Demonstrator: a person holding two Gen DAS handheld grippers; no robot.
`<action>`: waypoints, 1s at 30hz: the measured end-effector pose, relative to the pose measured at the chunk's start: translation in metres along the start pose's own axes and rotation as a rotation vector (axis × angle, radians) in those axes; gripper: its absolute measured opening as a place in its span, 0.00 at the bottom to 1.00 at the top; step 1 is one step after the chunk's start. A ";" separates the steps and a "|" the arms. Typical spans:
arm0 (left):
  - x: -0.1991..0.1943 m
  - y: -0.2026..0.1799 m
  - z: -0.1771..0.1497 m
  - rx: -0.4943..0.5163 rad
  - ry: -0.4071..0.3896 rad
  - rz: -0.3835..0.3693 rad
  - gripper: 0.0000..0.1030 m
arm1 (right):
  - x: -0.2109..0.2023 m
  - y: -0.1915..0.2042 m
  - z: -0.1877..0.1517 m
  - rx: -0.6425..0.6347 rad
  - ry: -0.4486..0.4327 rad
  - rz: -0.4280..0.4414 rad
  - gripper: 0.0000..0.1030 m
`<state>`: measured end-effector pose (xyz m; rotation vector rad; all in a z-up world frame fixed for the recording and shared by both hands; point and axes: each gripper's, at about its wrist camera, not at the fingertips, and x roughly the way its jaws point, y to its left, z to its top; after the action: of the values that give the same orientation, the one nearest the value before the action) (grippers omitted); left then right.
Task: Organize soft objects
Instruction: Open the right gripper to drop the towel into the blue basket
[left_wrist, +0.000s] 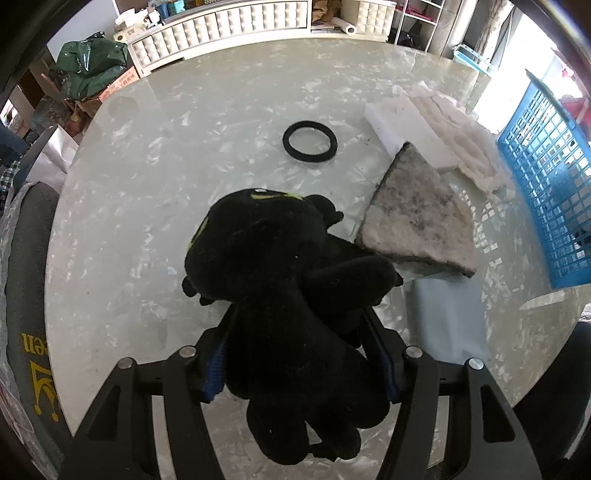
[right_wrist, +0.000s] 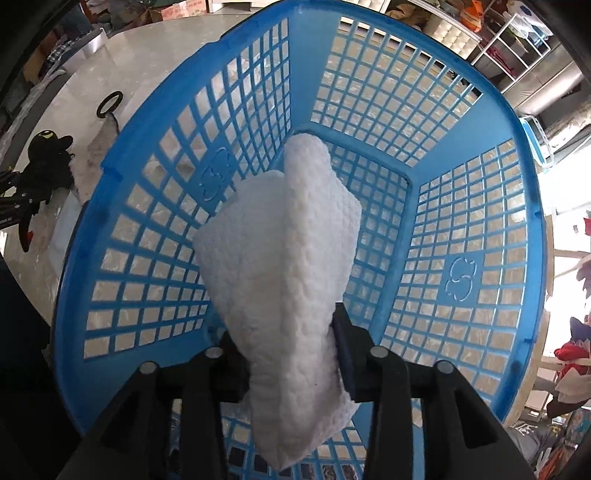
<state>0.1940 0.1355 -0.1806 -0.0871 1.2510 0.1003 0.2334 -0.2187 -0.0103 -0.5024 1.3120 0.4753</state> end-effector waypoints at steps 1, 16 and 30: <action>-0.004 0.002 0.000 0.000 -0.004 0.002 0.59 | -0.002 0.001 0.001 0.006 0.002 -0.006 0.41; -0.067 -0.023 0.000 0.026 -0.111 -0.012 0.59 | -0.061 -0.008 -0.016 0.143 -0.130 -0.042 1.00; -0.134 -0.095 0.012 0.155 -0.178 -0.152 0.59 | -0.084 -0.024 -0.057 0.255 -0.212 -0.128 1.00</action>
<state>0.1758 0.0387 -0.0485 -0.0382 1.0667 -0.1182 0.1869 -0.2761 0.0637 -0.3109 1.1094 0.2427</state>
